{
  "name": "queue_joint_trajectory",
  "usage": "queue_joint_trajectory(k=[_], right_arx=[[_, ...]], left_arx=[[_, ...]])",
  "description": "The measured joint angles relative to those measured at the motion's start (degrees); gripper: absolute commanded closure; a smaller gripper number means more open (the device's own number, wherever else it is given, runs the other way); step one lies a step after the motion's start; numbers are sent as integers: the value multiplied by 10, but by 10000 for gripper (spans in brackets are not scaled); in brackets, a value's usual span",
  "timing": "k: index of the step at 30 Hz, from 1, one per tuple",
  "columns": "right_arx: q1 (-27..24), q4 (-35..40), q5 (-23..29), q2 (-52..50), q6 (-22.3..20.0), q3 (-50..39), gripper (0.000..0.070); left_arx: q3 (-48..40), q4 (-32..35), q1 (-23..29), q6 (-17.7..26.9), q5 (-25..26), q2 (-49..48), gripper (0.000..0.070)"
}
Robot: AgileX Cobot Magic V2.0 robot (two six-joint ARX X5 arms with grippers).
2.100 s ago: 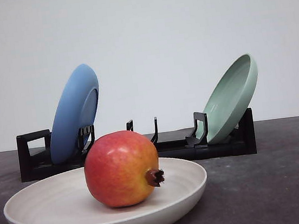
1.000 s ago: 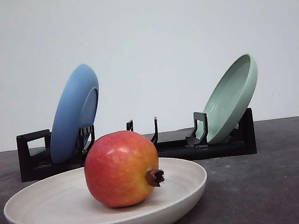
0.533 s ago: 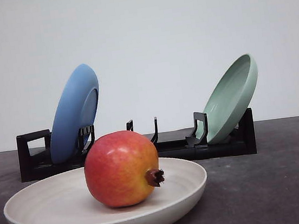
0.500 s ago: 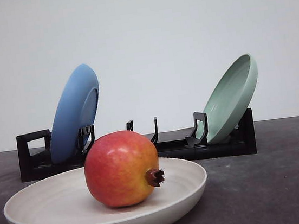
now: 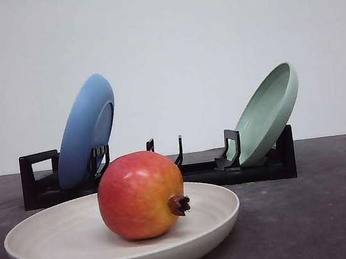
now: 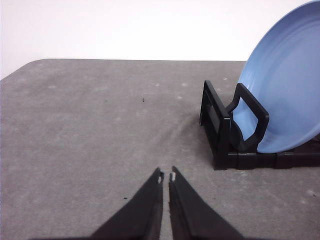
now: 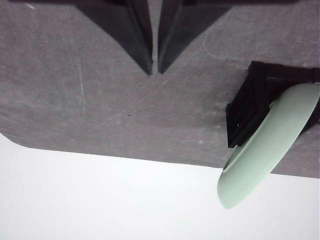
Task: Place pomegranate in white plate
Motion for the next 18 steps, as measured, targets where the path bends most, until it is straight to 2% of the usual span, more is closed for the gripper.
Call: queue_joint_trajectory(k=[18], right_arx=[[0,0,0,0,0,0,686]], left_arx=[[0,0,0,0,0,0,700]])
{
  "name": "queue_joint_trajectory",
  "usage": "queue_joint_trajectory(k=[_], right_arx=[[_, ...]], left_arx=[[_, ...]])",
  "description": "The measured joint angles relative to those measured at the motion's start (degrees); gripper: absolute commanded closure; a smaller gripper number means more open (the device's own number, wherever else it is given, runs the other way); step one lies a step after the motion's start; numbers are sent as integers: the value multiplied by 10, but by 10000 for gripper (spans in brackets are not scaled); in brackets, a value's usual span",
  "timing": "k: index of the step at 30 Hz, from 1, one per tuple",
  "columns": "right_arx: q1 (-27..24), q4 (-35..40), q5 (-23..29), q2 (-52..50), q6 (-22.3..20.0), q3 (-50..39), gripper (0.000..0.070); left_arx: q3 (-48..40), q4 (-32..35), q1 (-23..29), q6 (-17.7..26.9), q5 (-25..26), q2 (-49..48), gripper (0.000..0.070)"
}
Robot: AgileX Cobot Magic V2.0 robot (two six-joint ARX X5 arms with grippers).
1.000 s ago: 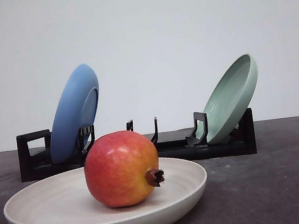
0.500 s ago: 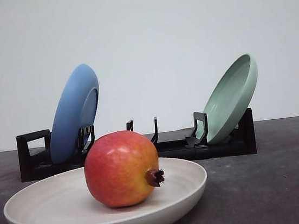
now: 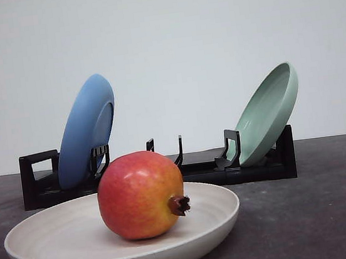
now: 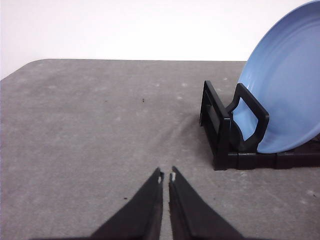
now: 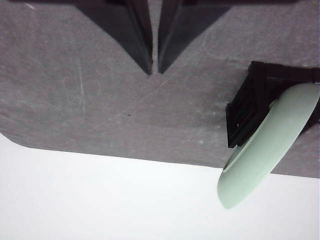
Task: Place pomegranate in white plate
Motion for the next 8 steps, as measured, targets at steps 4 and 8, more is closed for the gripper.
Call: queue_joint_trajectory(k=[4,8], right_arx=[[0,0,0,0,0,0,686],[0,0,0,0,0,0,686]], left_arx=[[0,0,0,0,0,0,700],[0,0,0,0,0,0,700]])
